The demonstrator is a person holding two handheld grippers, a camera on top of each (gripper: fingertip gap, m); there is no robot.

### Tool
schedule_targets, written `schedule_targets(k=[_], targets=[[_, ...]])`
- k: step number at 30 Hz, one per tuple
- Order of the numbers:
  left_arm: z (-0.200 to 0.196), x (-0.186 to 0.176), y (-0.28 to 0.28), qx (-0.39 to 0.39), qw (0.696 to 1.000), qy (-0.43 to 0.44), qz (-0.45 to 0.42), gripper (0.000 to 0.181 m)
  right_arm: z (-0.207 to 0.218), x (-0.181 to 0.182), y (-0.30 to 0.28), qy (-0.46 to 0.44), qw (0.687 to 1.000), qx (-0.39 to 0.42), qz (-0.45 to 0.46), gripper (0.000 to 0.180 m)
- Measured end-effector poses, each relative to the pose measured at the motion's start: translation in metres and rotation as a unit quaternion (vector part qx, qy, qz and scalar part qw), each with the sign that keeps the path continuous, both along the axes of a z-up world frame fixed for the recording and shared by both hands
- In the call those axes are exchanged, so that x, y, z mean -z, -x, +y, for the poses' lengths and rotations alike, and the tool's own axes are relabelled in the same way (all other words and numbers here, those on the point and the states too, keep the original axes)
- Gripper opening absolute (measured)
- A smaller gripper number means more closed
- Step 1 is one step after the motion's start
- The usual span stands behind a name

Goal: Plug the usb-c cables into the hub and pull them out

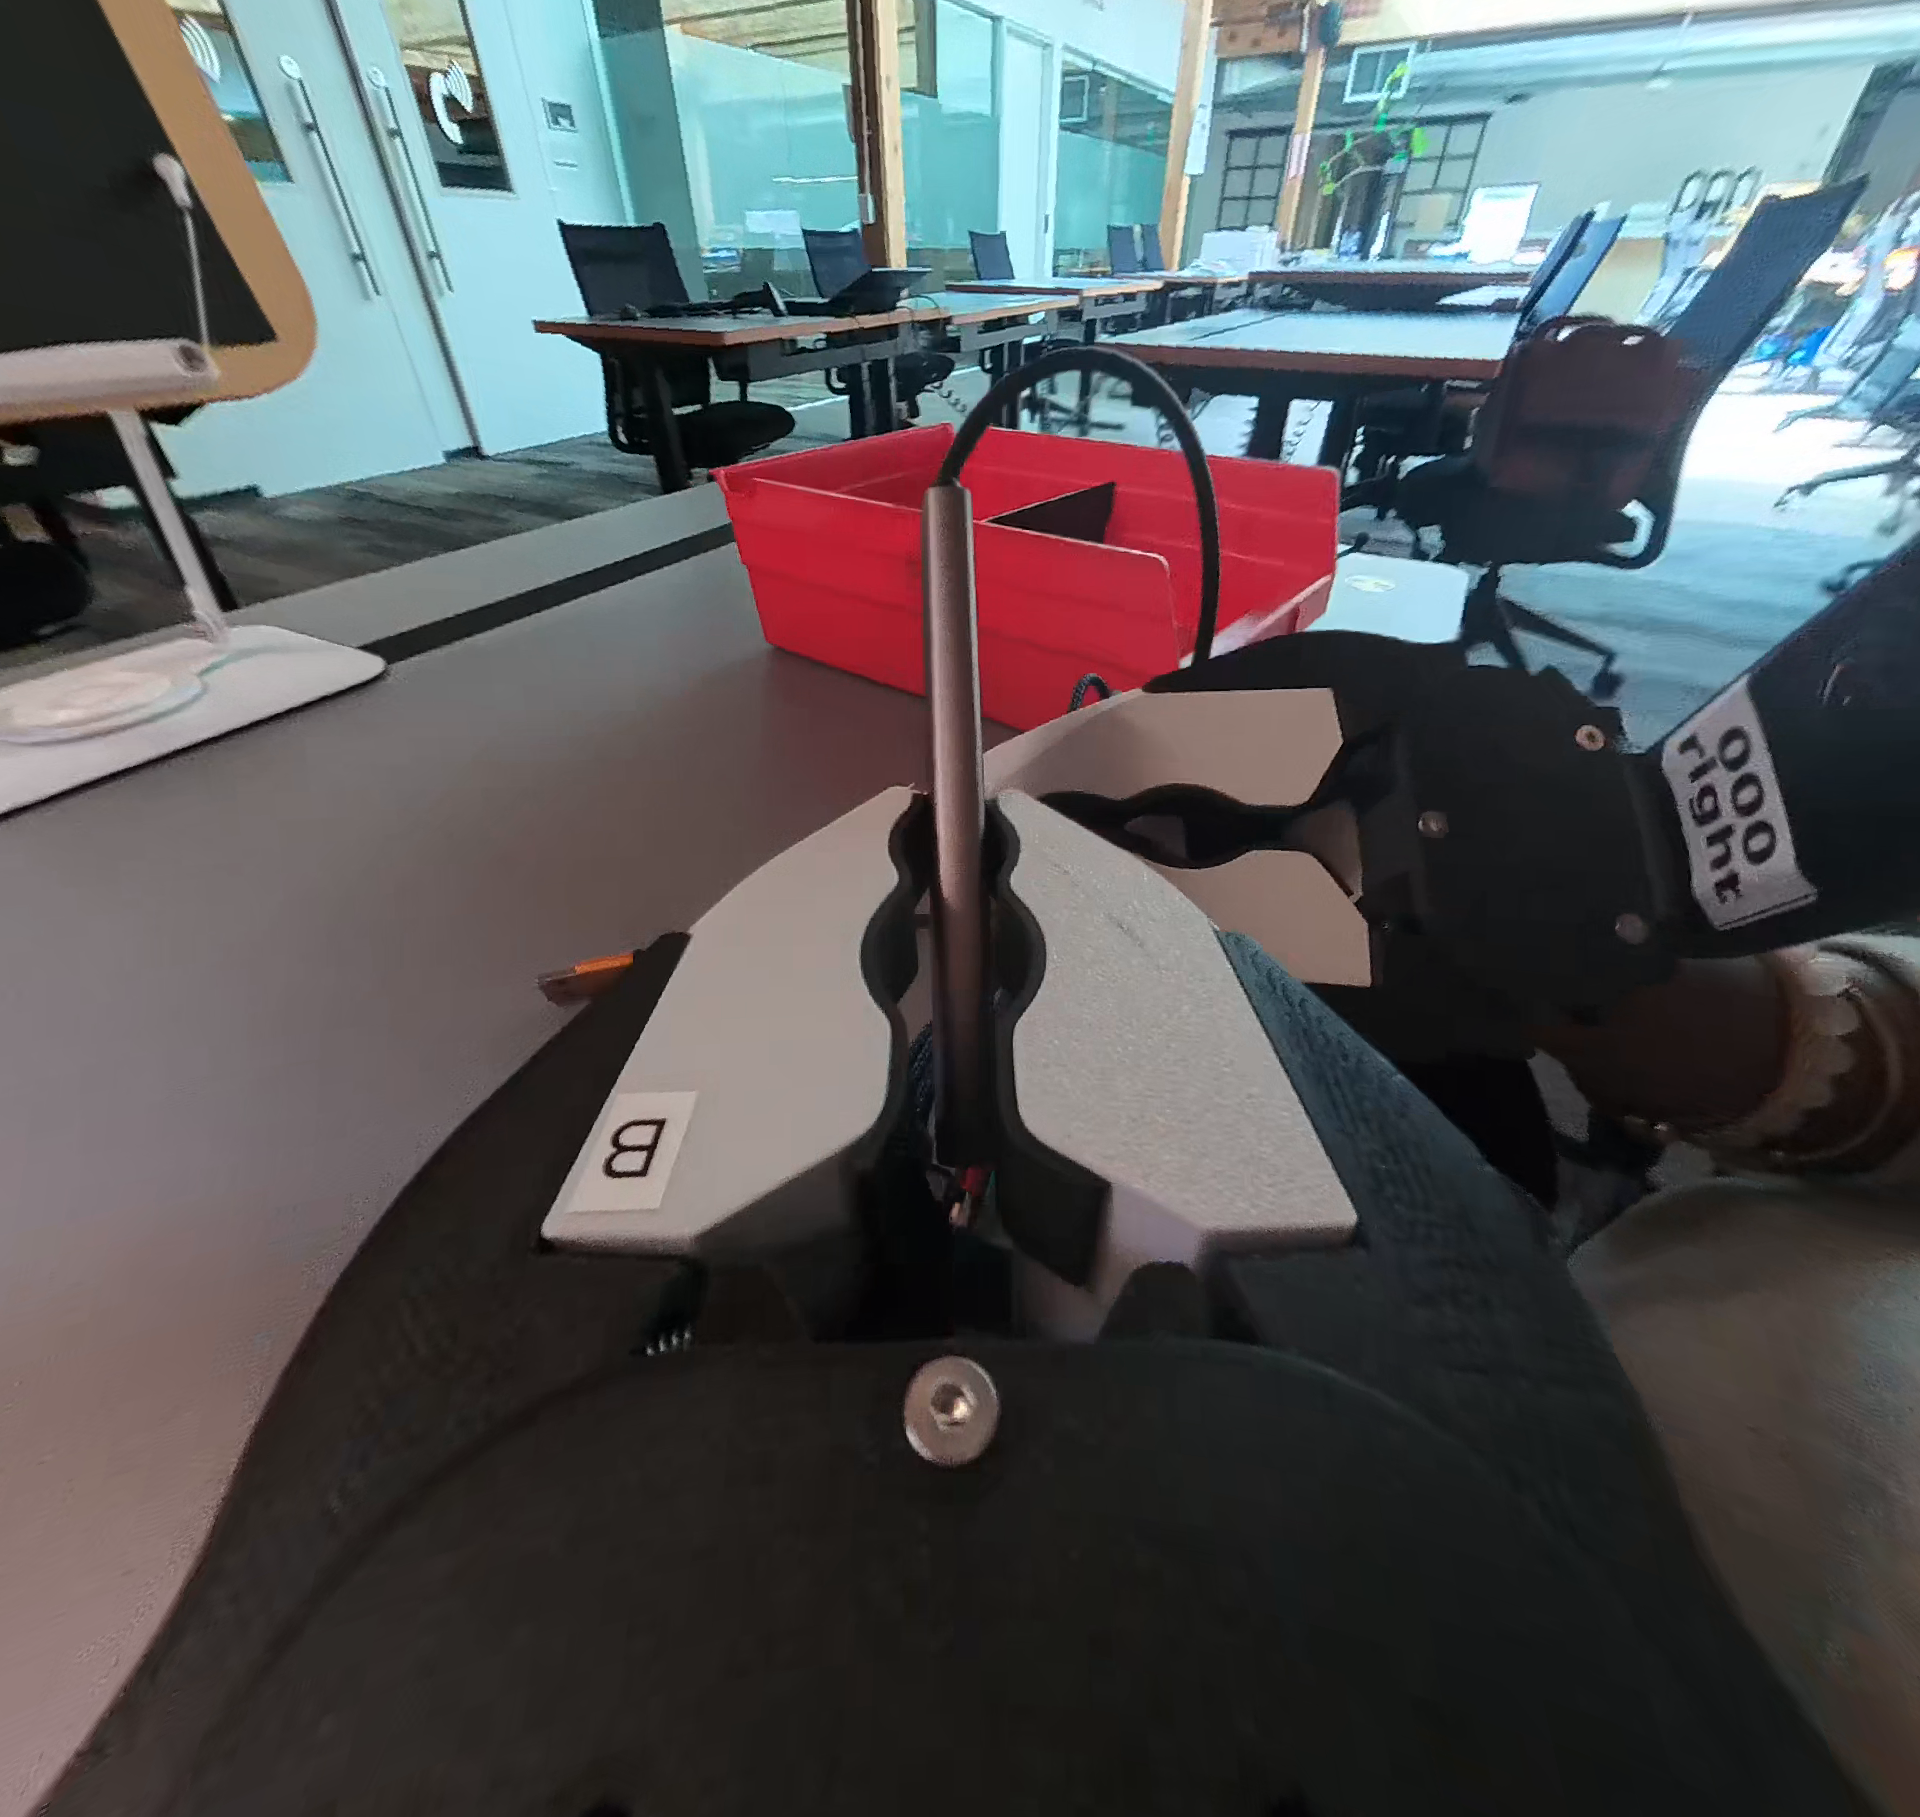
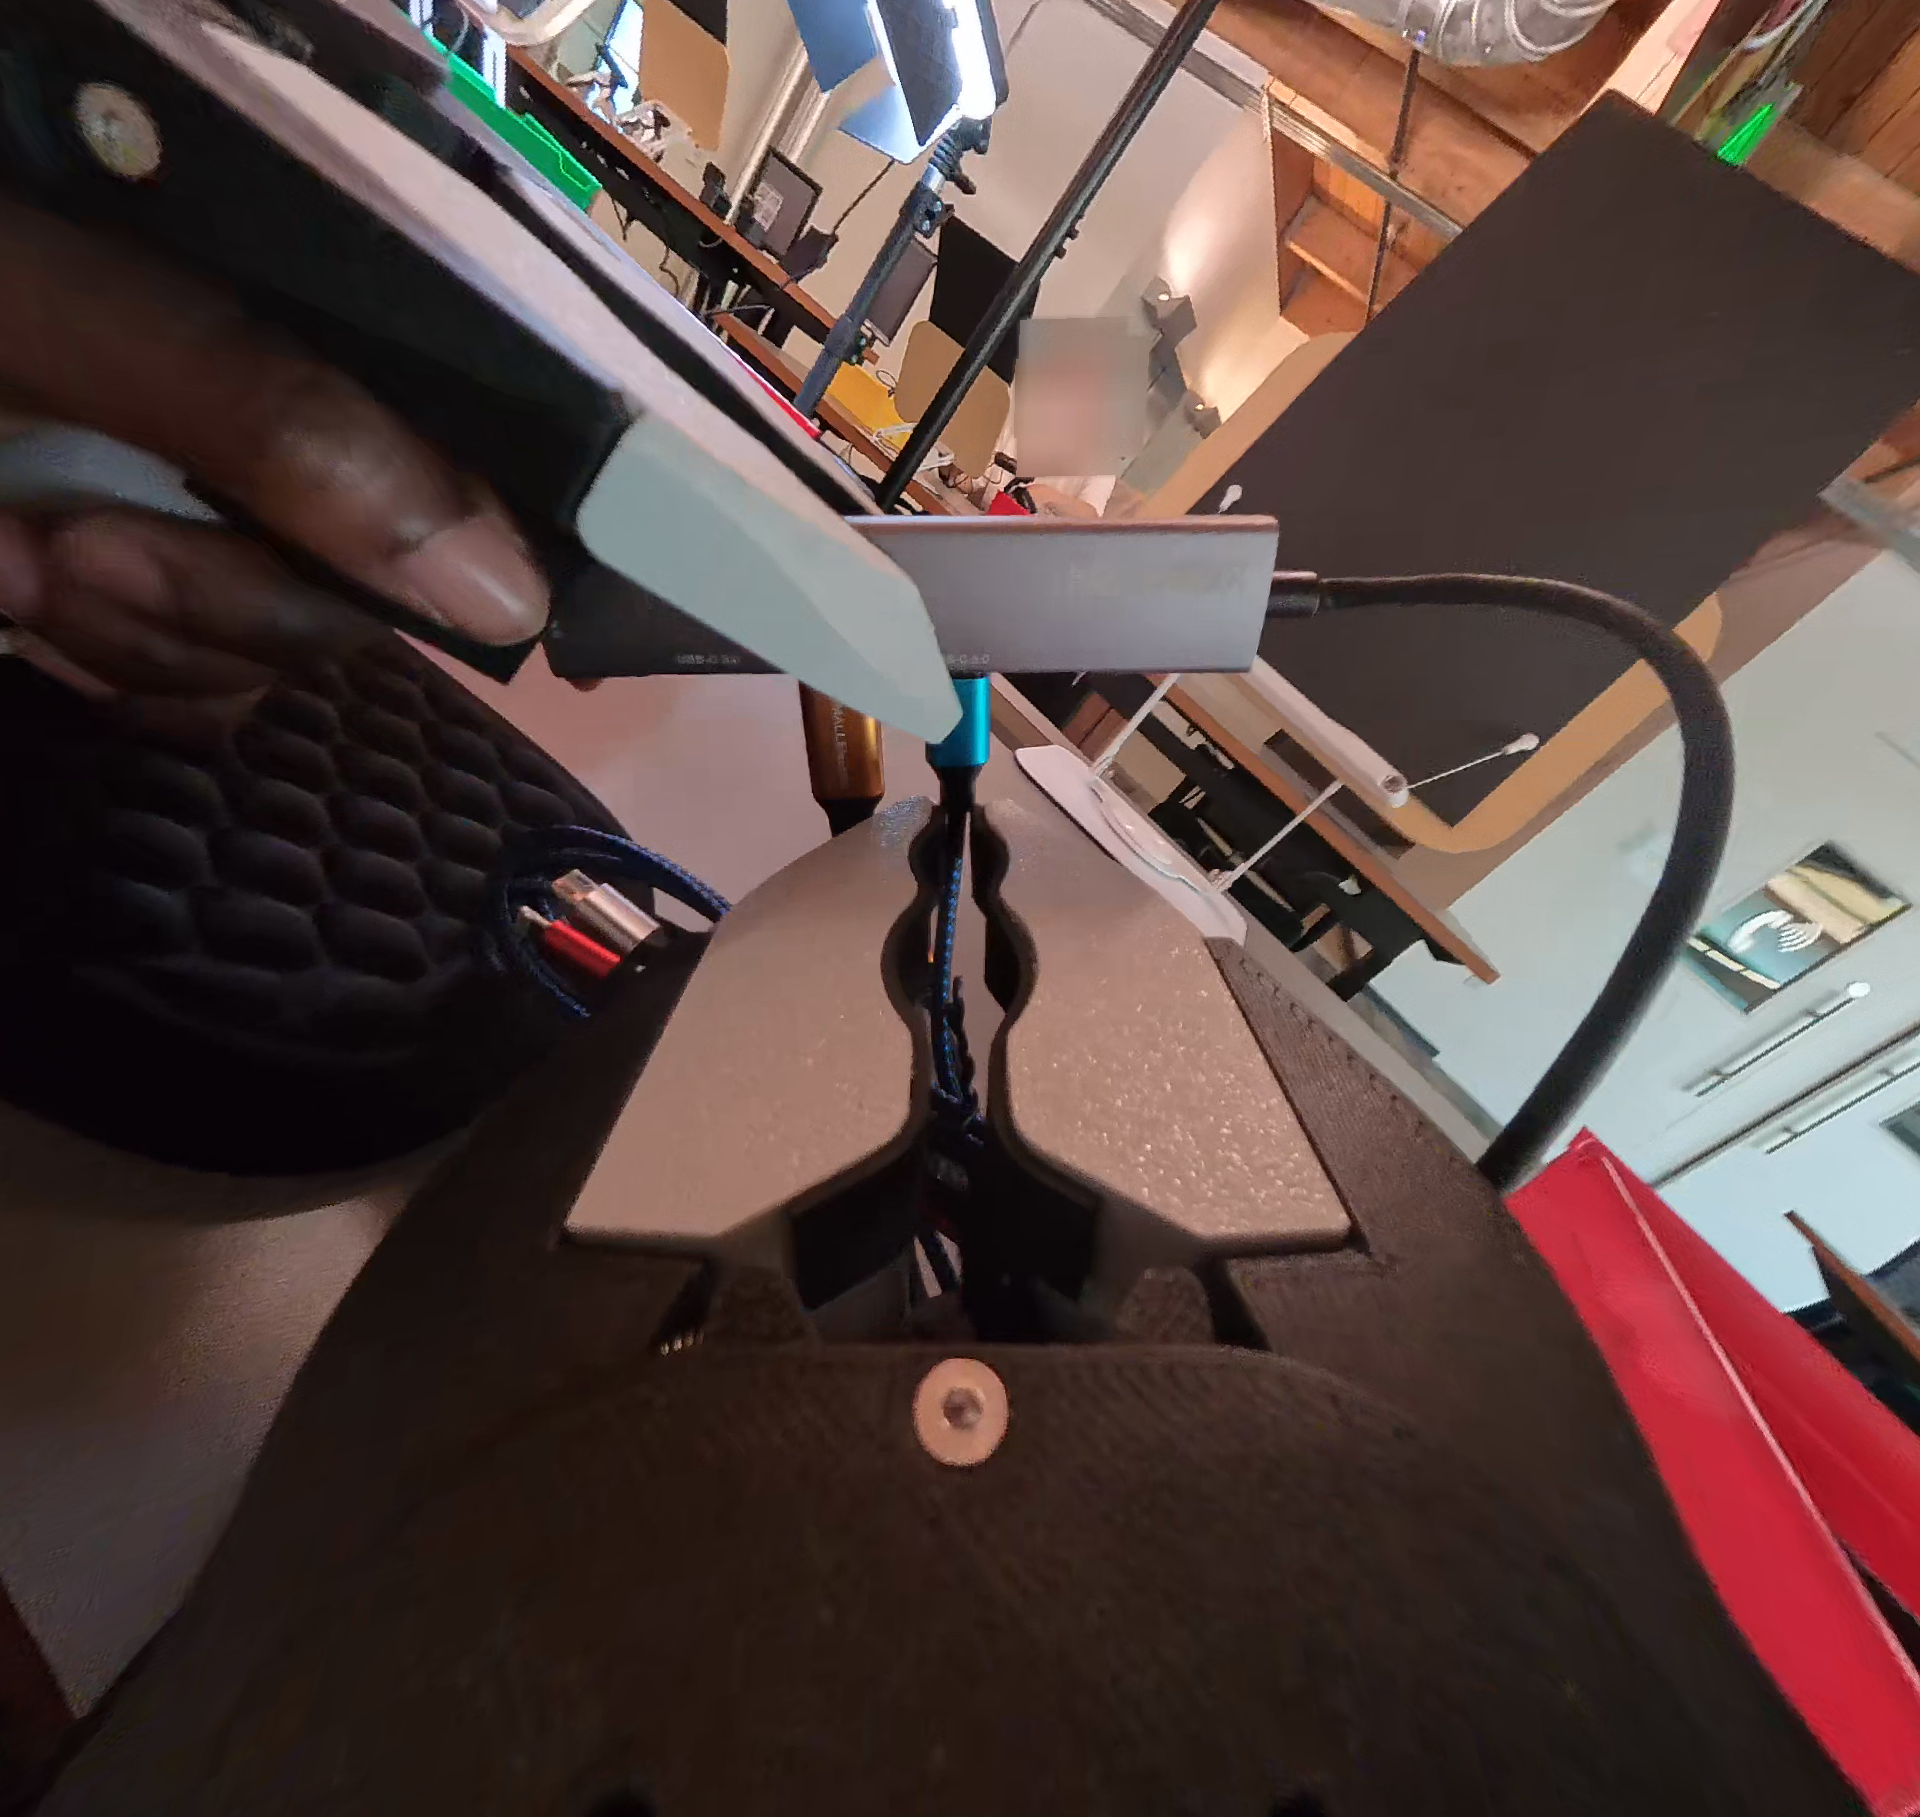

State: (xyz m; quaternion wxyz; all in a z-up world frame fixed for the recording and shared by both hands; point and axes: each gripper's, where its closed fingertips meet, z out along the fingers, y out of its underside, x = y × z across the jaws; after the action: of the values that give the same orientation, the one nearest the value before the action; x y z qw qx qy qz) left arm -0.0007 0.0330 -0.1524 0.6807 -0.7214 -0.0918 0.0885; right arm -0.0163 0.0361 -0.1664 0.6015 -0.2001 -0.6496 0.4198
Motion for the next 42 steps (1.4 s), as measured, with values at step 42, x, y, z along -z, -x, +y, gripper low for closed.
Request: schedule_targets(k=[42], targets=[[0.001,0.001,0.062,-0.334,0.744,0.294,0.499,0.025,0.028,0.018,0.020,0.171,0.957,0.038,-0.232,0.002]])
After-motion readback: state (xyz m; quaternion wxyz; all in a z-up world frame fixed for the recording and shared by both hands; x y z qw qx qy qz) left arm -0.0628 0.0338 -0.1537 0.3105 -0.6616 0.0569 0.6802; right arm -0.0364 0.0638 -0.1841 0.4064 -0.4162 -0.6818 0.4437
